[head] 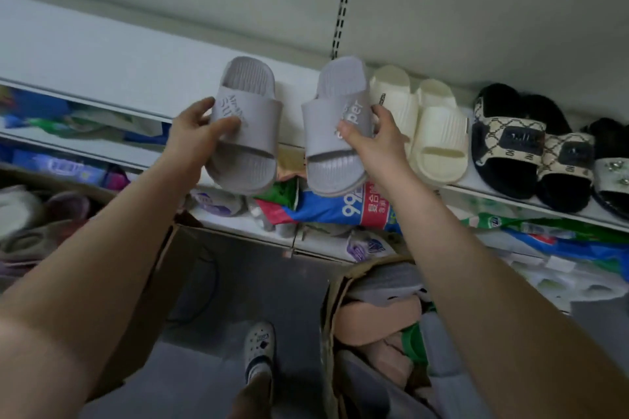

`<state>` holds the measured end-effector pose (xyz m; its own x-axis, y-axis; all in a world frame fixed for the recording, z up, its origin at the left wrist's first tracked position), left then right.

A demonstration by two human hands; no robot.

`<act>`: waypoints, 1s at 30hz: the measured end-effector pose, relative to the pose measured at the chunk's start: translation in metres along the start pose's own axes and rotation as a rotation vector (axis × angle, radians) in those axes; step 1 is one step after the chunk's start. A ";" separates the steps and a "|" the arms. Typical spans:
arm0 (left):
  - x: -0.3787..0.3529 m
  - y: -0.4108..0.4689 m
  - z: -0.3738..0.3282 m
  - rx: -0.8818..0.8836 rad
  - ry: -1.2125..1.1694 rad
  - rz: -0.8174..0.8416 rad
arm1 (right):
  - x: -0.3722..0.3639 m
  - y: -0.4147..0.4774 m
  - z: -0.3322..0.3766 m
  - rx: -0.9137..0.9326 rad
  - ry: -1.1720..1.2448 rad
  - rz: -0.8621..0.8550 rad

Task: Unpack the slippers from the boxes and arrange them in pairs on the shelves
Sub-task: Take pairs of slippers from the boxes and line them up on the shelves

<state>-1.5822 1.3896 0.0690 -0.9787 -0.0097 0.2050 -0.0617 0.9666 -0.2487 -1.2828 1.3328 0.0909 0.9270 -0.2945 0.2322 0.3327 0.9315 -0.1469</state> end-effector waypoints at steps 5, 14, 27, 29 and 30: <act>-0.007 0.051 0.004 0.029 0.031 0.080 | -0.039 0.035 -0.016 -0.141 0.097 -0.039; -0.021 0.063 -0.021 -0.347 0.525 0.064 | -0.053 0.054 -0.010 0.088 -0.524 0.005; -0.068 0.074 -0.033 -0.738 0.832 0.160 | -0.078 0.065 0.014 0.342 -0.946 0.106; -0.072 0.084 -0.038 -0.750 0.835 0.162 | -0.079 0.075 0.014 0.334 -0.954 0.086; -0.073 0.088 -0.040 -0.750 0.840 0.159 | -0.080 0.080 0.014 0.334 -0.953 0.076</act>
<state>-1.5085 1.4860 0.0700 -0.5070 0.0287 0.8615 0.4605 0.8539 0.2425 -1.3326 1.4332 0.0737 0.3709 -0.0748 0.9257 0.0778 0.9957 0.0493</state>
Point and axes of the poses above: each hand's wrist, its own y-axis towards the middle knuckle, its own x-axis out of the back of the hand, z = x × y, the point moved 8 cm from there along y, towards the middle knuckle, and after that the axes turned 4 degrees about y, right-handed, at the moved point
